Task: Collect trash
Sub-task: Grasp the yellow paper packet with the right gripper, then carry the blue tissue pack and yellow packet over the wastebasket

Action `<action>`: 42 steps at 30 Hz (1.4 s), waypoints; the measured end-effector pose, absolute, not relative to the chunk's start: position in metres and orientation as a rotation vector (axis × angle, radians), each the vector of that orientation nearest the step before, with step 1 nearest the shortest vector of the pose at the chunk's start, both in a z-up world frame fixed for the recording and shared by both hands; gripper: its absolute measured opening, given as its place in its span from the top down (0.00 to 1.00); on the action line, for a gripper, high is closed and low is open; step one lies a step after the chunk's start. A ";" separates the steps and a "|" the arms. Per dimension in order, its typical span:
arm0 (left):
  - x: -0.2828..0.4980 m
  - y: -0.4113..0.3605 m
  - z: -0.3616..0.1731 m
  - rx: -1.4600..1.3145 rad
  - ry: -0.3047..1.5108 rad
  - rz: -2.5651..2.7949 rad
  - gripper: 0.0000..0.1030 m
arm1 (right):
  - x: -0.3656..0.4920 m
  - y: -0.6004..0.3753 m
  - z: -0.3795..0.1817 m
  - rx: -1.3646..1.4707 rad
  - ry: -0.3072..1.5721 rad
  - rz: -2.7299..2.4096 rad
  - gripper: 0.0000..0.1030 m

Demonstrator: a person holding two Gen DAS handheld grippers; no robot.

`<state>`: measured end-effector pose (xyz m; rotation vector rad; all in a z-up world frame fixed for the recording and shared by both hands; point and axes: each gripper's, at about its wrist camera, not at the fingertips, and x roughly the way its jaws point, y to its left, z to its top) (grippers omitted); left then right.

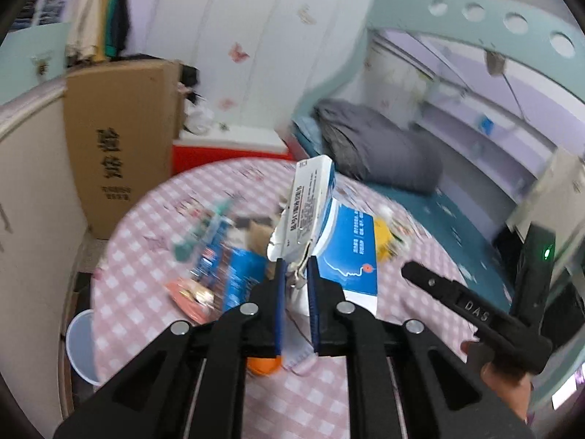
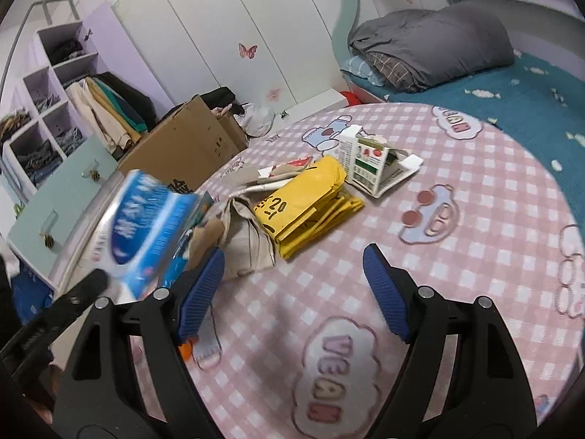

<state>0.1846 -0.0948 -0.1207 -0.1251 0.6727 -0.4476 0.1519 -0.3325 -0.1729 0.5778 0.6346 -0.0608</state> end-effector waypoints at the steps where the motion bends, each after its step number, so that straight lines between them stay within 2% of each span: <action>1: 0.186 -0.093 -0.118 -0.121 0.660 -0.424 0.90 | 0.159 -0.333 -0.174 0.598 0.639 -0.069 0.25; 9: 0.204 -0.057 -0.108 -0.142 0.627 -0.247 0.90 | 0.214 -0.333 -0.187 0.686 0.674 -0.230 0.15; 16: 0.213 -0.033 -0.114 -0.151 0.637 -0.185 0.90 | 0.247 -0.329 -0.200 0.627 0.751 -0.304 0.15; 17: 0.215 -0.031 -0.115 -0.157 0.639 -0.182 0.90 | 0.246 -0.329 -0.200 0.618 0.750 -0.307 0.20; 18: 0.215 -0.027 -0.116 -0.164 0.642 -0.181 0.90 | 0.244 -0.329 -0.201 0.604 0.749 -0.313 0.34; 21: 0.216 -0.020 -0.118 -0.180 0.644 -0.179 0.90 | 0.236 -0.329 -0.202 0.578 0.732 -0.277 0.43; 26: 0.213 -0.010 -0.119 -0.213 0.649 -0.218 0.90 | 0.210 -0.323 -0.184 0.505 0.662 -0.258 0.51; 33: 0.199 0.009 -0.114 -0.261 0.639 -0.246 0.90 | 0.178 -0.297 -0.144 0.442 0.577 -0.180 0.51; 42: 0.180 0.066 -0.111 -0.302 0.621 -0.194 0.90 | 0.175 -0.189 -0.100 0.353 0.553 0.117 0.51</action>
